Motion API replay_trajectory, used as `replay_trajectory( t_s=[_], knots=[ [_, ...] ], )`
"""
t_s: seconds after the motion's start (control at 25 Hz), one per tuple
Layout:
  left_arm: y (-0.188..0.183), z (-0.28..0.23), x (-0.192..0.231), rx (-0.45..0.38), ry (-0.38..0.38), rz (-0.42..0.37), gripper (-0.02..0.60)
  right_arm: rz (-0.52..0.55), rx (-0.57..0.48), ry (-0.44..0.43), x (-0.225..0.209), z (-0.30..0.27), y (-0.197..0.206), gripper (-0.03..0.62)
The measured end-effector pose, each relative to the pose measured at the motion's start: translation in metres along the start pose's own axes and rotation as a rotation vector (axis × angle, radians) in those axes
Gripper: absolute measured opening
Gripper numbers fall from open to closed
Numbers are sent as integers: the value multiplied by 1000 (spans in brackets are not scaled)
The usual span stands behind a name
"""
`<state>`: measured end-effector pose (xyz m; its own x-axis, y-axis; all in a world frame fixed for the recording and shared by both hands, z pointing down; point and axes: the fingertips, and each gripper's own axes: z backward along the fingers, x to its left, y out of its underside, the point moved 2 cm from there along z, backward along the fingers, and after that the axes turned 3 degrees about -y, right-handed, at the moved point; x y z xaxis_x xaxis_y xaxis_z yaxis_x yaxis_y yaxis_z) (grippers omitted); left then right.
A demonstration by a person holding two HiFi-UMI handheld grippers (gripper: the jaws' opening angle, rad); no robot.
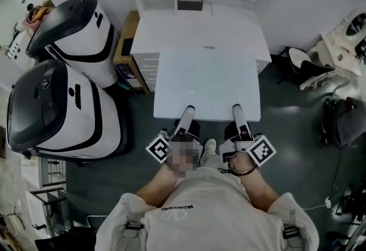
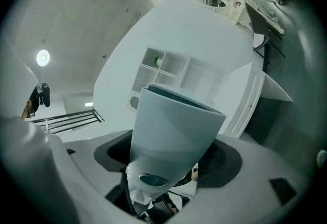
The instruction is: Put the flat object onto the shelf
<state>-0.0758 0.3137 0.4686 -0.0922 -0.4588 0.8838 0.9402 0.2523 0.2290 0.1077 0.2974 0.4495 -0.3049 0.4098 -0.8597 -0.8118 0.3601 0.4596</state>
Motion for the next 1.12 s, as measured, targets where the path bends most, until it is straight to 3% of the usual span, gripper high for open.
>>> replay_trajectory(
  t_s=[0.44, 1.12],
  knots=[
    [-3, -47, 21, 1, -16, -24, 337, -27, 0, -14, -27, -38, -26, 365],
    [20, -189, 53, -11, -18, -111, 337, -89, 15, -94, -91, -125, -134, 365]
  ],
)
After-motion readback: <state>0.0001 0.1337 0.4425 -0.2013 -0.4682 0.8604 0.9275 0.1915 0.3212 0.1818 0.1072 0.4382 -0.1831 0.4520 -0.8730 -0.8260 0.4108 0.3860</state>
